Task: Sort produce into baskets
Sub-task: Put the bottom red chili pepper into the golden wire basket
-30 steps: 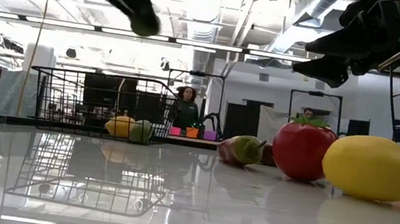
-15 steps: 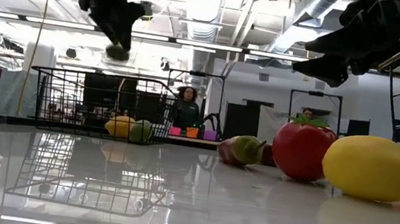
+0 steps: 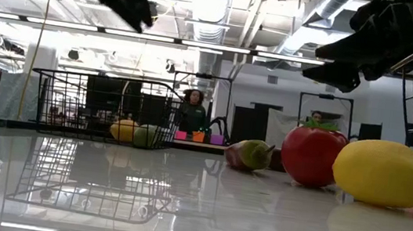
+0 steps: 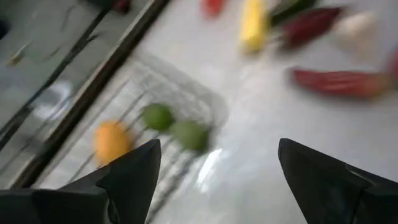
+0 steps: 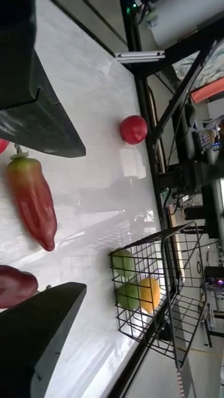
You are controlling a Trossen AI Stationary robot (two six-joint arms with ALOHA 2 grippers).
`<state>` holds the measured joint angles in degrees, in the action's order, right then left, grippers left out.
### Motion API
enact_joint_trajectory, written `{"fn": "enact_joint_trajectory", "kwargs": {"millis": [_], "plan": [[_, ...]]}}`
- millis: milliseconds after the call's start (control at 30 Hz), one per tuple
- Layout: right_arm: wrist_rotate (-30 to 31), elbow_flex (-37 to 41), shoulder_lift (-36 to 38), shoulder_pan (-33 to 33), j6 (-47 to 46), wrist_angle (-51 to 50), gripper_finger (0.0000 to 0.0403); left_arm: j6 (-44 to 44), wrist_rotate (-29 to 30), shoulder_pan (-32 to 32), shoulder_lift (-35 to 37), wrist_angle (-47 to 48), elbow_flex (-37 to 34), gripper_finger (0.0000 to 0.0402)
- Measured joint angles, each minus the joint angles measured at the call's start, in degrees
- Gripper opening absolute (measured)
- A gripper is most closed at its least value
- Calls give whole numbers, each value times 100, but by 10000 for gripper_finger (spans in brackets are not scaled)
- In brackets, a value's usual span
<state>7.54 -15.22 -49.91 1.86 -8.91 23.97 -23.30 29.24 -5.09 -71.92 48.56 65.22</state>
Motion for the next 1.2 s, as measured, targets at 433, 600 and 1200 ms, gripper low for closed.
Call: {"fn": "enact_joint_trajectory", "kwargs": {"millis": [433, 600, 1200], "plan": [[272, -582, -513, -12, -24, -812, 372, 1353, -970, -432, -2768, -1074, 1266, 261], [292, -964, -186, -12, -50, -2001, 372, 2350, -1206, -424, -3776, -759, 2279, 260], [304, -574, 1125, 1, -470, -2861, 372, 4291, -2444, 255, -4924, -811, 3184, 260]]}}
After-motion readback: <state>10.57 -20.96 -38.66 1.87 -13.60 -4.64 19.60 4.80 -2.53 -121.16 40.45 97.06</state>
